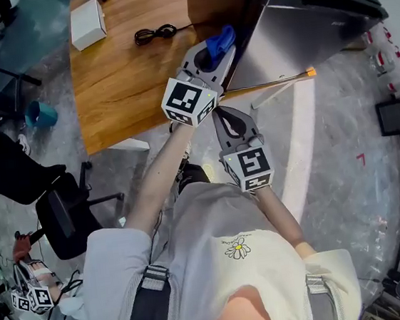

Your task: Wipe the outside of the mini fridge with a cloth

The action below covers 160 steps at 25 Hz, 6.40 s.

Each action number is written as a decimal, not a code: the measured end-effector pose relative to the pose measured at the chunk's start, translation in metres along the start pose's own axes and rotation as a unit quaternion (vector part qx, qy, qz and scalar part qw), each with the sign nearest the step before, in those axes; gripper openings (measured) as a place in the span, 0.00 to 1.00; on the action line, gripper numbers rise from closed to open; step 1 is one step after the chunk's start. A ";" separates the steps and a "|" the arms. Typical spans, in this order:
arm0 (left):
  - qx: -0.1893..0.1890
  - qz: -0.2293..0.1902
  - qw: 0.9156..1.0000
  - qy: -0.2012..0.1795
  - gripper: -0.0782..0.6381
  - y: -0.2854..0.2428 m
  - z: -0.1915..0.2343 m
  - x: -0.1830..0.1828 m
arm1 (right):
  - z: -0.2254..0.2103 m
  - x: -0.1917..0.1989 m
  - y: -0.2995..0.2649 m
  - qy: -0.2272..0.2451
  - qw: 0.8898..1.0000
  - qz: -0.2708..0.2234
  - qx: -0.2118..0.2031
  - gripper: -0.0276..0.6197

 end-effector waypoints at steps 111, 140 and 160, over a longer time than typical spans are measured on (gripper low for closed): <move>0.054 -0.061 0.997 0.014 0.20 0.015 0.052 0.007 | -0.002 0.062 -0.063 -0.102 0.993 0.051 -0.025 0.06; -0.061 0.026 0.997 0.031 0.20 -0.120 0.306 0.126 | -0.015 0.053 -0.152 -0.140 0.987 0.066 -0.037 0.06; 0.035 -0.023 0.999 -0.002 0.20 -0.066 0.187 0.096 | 0.010 0.060 -0.133 -0.121 0.986 0.073 -0.084 0.06</move>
Point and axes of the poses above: the fingertips, and each gripper's own axes: y backward along the fingers, z to its left, x out of its underside, the point moved 7 cm from there along y, backward along the fingers, and after that the axes turned 3 degrees about y, right-handed, at the moved point
